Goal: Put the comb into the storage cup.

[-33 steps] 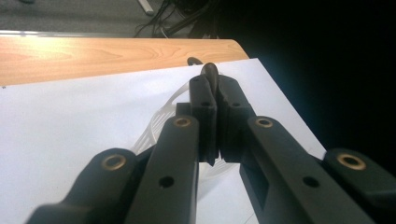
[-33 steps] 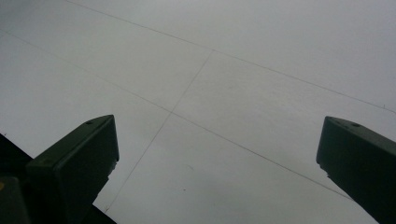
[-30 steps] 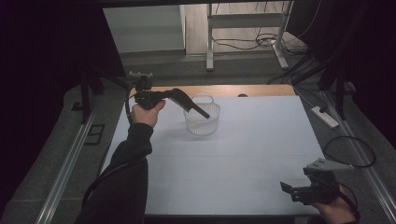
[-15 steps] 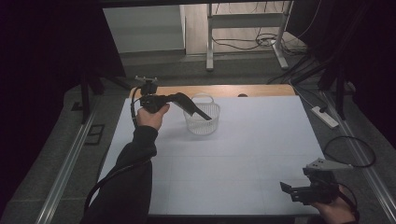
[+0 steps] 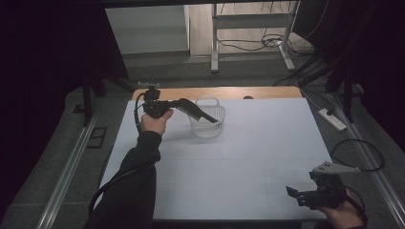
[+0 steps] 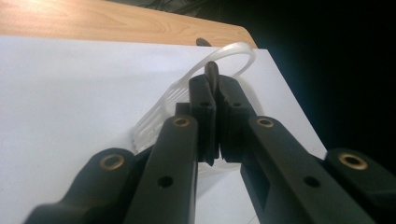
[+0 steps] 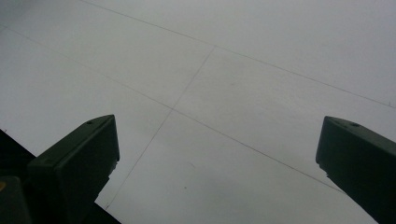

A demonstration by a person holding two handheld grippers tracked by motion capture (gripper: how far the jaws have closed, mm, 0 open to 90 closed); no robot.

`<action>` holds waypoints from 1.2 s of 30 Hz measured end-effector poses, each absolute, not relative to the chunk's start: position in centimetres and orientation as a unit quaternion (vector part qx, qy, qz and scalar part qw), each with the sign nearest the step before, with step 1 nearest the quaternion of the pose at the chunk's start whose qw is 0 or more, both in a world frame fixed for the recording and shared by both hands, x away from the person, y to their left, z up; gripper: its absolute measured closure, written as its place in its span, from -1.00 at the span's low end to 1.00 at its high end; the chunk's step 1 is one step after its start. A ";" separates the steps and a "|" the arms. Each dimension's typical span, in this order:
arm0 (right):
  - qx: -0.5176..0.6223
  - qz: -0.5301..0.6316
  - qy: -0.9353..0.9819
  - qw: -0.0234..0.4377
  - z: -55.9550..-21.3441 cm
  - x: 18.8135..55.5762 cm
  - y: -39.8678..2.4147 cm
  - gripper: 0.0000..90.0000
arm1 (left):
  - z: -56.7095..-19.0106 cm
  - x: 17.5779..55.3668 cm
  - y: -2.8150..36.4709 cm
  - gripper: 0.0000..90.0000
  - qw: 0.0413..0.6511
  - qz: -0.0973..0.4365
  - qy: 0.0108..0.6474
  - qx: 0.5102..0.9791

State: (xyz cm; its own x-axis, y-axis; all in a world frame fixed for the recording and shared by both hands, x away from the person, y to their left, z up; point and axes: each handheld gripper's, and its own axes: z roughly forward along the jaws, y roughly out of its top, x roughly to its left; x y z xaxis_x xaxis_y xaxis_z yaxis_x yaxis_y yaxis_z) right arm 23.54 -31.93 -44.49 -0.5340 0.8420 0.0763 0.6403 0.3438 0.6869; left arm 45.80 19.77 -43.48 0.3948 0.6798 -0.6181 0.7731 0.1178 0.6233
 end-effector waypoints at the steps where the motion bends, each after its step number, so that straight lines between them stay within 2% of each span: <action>1: 0.460 0.340 0.807 0.147 -44.5 23.6 -31.9 -1.00 | -43.7 45.8 19.9 0.87 0.506 -0.046 0.552 0.661; 11: 0.461 0.340 0.807 0.147 -44.5 23.6 -31.9 -1.00 | -44.5 45.9 20.3 0.80 0.494 -0.034 0.564 0.661; 19: 0.460 0.340 0.807 0.147 -44.5 23.6 -31.9 -1.00 | -44.8 45.8 20.1 0.68 0.477 -0.012 0.566 0.672; 36: 0.459 0.341 0.807 0.148 -44.5 23.5 -31.9 -1.00 | -45.3 45.8 19.6 0.47 0.468 -0.001 0.560 0.684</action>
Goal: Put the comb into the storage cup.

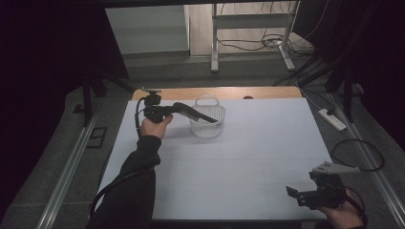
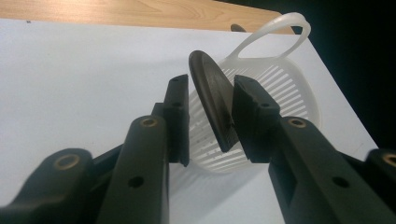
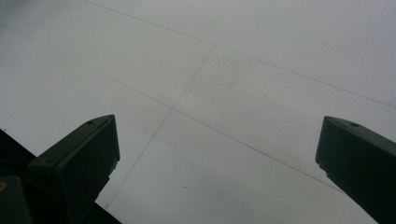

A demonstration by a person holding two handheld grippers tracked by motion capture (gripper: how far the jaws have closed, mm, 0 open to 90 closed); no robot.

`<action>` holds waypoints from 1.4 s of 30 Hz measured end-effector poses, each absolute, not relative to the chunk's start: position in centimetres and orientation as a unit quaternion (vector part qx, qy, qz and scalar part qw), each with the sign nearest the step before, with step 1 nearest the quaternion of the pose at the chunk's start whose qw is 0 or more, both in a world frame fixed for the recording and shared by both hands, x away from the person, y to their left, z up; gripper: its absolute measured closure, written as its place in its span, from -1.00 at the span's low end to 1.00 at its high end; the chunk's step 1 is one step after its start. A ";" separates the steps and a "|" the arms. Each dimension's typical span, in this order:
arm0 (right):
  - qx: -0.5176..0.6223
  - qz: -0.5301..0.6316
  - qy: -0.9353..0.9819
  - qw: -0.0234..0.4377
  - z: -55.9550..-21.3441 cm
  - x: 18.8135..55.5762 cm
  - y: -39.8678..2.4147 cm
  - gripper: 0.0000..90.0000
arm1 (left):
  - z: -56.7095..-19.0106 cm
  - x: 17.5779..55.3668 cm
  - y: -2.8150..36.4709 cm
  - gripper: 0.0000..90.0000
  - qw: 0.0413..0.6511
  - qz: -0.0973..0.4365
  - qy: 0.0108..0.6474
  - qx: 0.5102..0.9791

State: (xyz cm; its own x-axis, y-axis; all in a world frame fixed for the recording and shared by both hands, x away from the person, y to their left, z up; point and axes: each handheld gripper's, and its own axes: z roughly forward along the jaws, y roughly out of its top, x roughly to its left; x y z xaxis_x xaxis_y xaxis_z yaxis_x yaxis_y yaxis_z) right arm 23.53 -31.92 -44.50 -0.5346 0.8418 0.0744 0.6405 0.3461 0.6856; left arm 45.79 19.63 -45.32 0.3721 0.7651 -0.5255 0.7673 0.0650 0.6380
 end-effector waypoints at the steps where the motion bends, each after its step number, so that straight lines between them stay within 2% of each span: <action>1: 0.459 0.341 0.807 0.148 -44.5 23.5 -31.9 -1.00 | -45.3 45.8 19.6 0.46 0.468 0.000 0.560 0.684; 21: 0.458 0.340 0.808 0.149 -44.5 23.5 -31.9 -1.00 | -44.7 45.5 19.7 -0.02 0.459 0.031 0.549 0.698; 42: 0.458 0.338 0.809 0.149 -44.5 23.5 -31.8 -1.00 | -44.3 44.6 19.9 -0.41 0.446 0.063 0.533 0.716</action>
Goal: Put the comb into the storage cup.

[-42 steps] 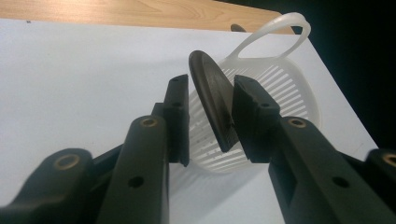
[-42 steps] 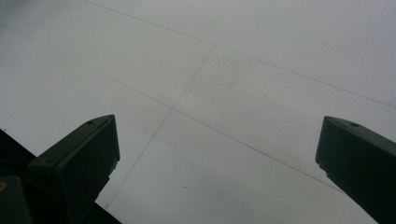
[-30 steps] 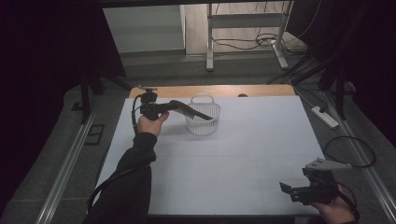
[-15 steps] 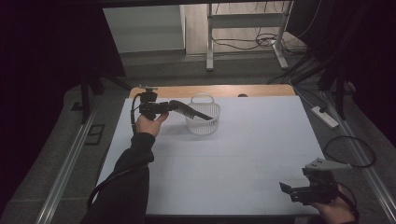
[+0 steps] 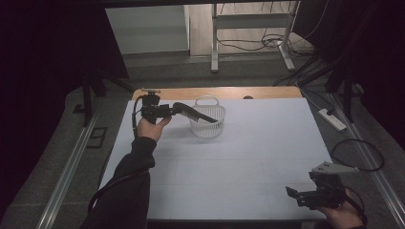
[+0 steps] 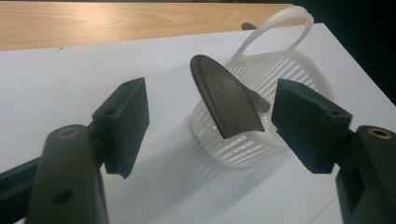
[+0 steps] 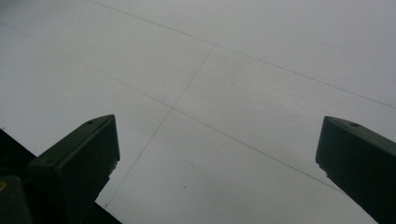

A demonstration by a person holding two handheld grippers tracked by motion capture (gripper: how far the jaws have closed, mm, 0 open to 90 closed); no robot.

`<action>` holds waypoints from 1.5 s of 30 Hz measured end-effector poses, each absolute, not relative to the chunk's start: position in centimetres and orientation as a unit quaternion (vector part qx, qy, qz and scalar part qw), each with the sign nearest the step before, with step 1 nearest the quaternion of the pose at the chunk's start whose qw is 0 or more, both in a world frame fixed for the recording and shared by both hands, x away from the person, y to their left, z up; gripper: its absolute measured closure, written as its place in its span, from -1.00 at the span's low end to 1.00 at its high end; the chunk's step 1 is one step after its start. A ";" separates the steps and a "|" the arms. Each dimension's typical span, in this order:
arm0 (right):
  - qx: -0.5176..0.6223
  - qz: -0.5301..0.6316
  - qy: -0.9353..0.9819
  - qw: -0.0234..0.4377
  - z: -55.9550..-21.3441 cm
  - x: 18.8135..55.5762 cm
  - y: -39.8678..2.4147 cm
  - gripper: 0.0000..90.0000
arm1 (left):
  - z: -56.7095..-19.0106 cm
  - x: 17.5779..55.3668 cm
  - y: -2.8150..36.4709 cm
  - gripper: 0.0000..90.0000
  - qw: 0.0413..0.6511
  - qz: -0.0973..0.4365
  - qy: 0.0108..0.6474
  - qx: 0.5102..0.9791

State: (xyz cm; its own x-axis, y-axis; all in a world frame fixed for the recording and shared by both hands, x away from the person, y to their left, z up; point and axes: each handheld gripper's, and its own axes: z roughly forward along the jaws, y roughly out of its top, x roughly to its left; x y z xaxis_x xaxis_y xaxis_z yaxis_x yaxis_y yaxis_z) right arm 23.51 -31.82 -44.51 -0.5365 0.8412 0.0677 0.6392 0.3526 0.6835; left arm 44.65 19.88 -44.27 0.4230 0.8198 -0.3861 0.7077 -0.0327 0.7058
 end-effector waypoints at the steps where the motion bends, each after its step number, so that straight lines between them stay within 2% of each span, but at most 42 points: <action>1: 0.458 0.338 0.809 0.150 -44.5 23.5 -31.8 -1.00 | -44.3 44.6 19.9 -0.43 0.445 0.064 0.533 0.717; 22: 0.458 0.337 0.809 0.150 -44.5 23.5 -31.8 -1.00 | -43.9 43.3 19.9 -0.80 0.423 0.088 0.512 0.742; 29: 0.458 0.336 0.809 0.150 -44.5 23.5 -31.8 -1.00 | -43.7 42.7 20.0 -0.85 0.424 0.085 0.505 0.747; 45: 0.457 0.336 0.810 0.150 -44.5 23.5 -31.8 -1.00 | -43.3 41.3 20.1 -0.94 0.406 0.114 0.485 0.766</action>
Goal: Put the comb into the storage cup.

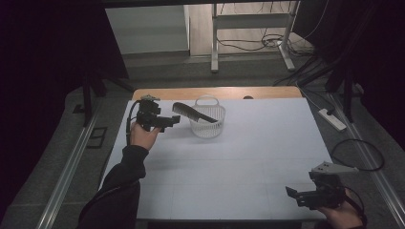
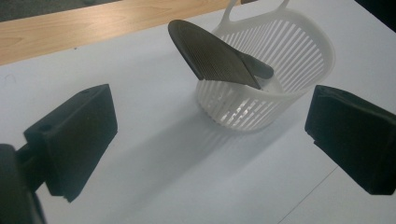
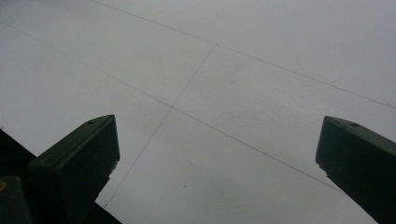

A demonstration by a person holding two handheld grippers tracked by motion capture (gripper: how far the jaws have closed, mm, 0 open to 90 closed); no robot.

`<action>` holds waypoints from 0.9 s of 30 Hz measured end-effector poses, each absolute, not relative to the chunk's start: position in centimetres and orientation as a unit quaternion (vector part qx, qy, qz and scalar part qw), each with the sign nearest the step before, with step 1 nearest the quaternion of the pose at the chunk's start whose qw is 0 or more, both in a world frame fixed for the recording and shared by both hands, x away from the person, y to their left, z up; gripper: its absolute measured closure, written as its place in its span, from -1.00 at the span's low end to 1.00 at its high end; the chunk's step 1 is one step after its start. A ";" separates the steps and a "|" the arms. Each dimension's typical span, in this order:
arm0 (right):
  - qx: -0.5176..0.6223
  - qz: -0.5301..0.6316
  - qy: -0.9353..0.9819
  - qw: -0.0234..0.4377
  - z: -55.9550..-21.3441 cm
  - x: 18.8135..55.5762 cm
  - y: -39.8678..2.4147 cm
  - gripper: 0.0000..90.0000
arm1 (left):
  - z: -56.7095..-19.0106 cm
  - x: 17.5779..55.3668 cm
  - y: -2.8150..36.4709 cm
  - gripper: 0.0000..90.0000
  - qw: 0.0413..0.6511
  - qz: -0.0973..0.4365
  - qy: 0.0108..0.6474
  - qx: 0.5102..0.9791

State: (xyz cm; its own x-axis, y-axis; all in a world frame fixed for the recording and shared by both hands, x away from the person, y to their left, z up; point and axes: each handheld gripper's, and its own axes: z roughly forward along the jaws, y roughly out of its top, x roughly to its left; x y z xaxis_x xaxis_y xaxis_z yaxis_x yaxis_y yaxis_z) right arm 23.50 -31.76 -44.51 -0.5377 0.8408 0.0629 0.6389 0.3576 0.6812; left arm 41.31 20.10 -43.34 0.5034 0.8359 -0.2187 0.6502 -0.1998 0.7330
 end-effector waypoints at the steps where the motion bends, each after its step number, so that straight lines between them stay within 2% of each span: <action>1: 0.457 0.336 0.810 0.150 -44.5 23.5 -31.8 -1.00 | -43.3 41.2 20.2 -0.94 0.405 0.117 0.484 0.767; 27: 0.457 0.335 0.810 0.150 -44.5 23.5 -31.7 -1.00 | -43.3 38.8 21.5 -1.00 0.433 0.159 0.466 0.755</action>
State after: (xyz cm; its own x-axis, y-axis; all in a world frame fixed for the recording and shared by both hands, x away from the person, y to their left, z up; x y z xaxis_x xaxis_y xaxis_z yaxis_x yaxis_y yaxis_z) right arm 23.52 -31.73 -44.52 -0.5368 0.8413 0.0635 0.6403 0.3573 0.6799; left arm 38.82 21.55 -43.30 0.5159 0.8410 -0.1629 0.5658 -0.1917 0.8020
